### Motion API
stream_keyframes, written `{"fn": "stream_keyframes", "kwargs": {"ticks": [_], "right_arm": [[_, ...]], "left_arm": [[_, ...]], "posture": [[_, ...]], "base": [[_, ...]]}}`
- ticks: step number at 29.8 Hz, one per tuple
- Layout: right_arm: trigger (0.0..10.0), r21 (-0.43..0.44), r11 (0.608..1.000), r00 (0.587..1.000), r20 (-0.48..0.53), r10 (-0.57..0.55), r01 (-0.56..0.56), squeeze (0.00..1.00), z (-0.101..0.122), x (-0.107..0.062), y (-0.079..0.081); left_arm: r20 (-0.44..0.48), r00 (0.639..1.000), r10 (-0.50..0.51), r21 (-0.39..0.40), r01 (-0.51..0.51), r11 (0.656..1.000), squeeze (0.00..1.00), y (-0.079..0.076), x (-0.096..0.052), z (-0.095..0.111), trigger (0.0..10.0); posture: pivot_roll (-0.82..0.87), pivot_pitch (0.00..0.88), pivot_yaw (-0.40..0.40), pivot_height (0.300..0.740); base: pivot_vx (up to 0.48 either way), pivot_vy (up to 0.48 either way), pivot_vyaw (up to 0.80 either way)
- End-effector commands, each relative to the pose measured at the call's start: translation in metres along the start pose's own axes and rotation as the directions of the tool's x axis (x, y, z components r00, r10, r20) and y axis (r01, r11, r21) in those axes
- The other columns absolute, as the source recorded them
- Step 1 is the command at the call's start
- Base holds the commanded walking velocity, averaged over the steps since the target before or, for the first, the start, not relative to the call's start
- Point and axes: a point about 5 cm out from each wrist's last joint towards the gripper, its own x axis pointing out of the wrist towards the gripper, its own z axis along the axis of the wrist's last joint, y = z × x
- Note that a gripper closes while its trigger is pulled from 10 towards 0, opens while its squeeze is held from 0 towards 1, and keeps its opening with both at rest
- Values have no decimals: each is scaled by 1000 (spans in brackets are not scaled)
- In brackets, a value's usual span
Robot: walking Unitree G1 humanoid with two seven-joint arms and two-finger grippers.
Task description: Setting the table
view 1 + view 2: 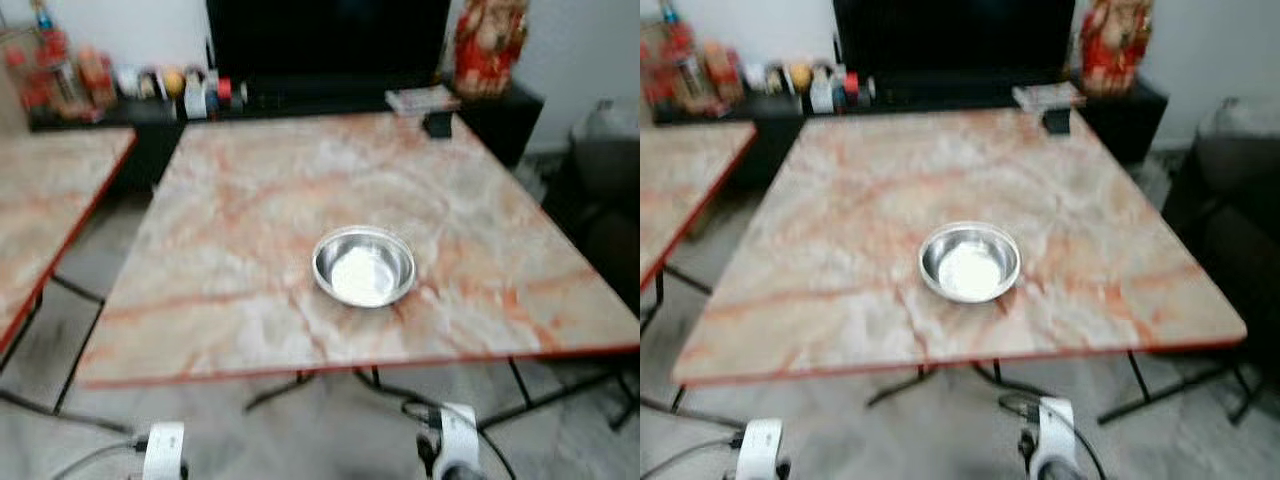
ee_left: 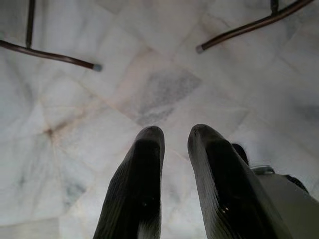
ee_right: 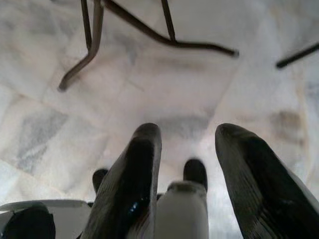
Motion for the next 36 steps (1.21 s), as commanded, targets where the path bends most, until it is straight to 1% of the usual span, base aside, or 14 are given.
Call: {"fn": "stream_keyframes", "kwargs": {"ticks": [1,5,8,9,12,13,20,36], "right_arm": [[10000,20,1000,1000,13,-8,8,0,2,0,-1],[10000,7,1000,1000,13,-14,14,0,3,0,-3],[10000,-29,999,1000,28,-13,14,0,6,0,-3],[10000,-29,999,1000,28,-13,14,0,6,0,-3],[10000,-17,1000,1000,27,-13,14,0,6,1,-3],[10000,2,1000,1000,24,-8,8,0,6,1,-2],[10000,3,1000,999,32,-5,5,0,9,2,0],[10000,25,1000,999,42,4,-5,0,13,3,3]], "left_arm": [[-11,1000,-3,4,3,1000,0,0,0,-2,10000],[-6,1000,-1,-4,0,1000,0,-1,1,1,10000],[-10,1000,11,-21,-11,1000,0,-1,1,1,10000],[-10,1000,11,-21,-11,1000,0,-1,1,1,10000],[-18,1000,16,-32,-17,999,0,-1,0,-2,10000],[-21,1000,18,-34,-18,999,0,-1,0,-3,10000],[-34,999,28,-51,-29,998,0,-1,-1,-6,10000],[-27,999,37,-57,-39,998,0,1,0,-2,10000]], "posture": [[-55,0,72,732],[-40,0,57,732],[-31,0,45,732],[-31,0,45,732],[-22,0,34,732],[-22,0,34,732],[-19,0,29,732],[-9,0,30,732]], "base": [[0,0,0],[0,84,0],[0,-155,0],[0,0,0],[0,0,800],[0,0,594],[0,400,0],[0,480,0]]}}
